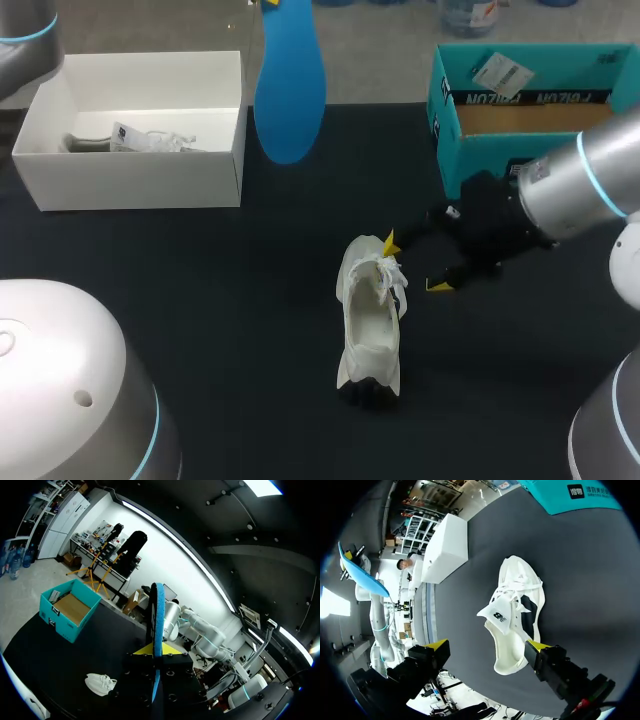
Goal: Take the shoe out of the shoebox, open the shoe tongue, remove and reinsert the insole, then place the shoe into the shoebox
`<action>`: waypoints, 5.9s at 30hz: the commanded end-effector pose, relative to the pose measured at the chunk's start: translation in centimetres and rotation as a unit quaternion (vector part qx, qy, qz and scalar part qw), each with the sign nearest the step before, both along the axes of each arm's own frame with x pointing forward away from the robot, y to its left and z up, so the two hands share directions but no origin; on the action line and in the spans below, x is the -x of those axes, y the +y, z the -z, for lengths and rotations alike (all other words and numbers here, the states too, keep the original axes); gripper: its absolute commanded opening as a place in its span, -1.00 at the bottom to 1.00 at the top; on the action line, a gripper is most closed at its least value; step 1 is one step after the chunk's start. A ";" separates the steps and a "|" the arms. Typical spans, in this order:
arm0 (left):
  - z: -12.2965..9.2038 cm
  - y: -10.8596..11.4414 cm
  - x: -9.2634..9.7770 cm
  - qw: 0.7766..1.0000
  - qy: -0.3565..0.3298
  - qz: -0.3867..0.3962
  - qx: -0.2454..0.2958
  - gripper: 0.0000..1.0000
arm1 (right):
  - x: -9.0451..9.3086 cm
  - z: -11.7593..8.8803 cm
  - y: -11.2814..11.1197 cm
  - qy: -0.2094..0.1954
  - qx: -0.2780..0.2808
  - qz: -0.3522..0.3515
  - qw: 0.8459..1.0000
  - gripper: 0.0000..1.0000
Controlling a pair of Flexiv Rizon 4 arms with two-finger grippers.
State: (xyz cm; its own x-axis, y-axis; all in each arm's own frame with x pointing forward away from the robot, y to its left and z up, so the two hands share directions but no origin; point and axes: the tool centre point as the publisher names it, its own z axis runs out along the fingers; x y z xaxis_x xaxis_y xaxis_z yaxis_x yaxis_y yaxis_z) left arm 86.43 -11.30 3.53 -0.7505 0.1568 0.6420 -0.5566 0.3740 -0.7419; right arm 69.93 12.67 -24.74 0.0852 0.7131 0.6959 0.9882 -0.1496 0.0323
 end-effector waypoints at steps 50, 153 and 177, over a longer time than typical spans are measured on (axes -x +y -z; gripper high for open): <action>0.0 0.0 0.0 1.000 0.000 0.000 0.000 -1.00 | -5.4 -7.5 8.9 -0.086 -0.254 -0.078 0.960 1.00; 9.4 8.3 6.1 0.944 -0.295 -0.141 0.045 -1.00 | -4.9 -8.3 9.0 -0.136 -0.255 -0.101 0.952 1.00; 12.7 12.4 11.4 0.835 -0.524 -0.100 0.133 -1.00 | -4.9 -8.3 9.0 -0.136 -0.255 -0.101 0.952 1.00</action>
State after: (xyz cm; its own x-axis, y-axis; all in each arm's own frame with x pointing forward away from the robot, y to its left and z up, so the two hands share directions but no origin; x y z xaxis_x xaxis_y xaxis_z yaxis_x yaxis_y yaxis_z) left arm 77.15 0.51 -8.03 -0.9567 0.0092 -0.2910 0.2894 0.1373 -0.9473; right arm 74.95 21.49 -16.36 -0.2508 0.2557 0.9337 0.9642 -0.0202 0.2646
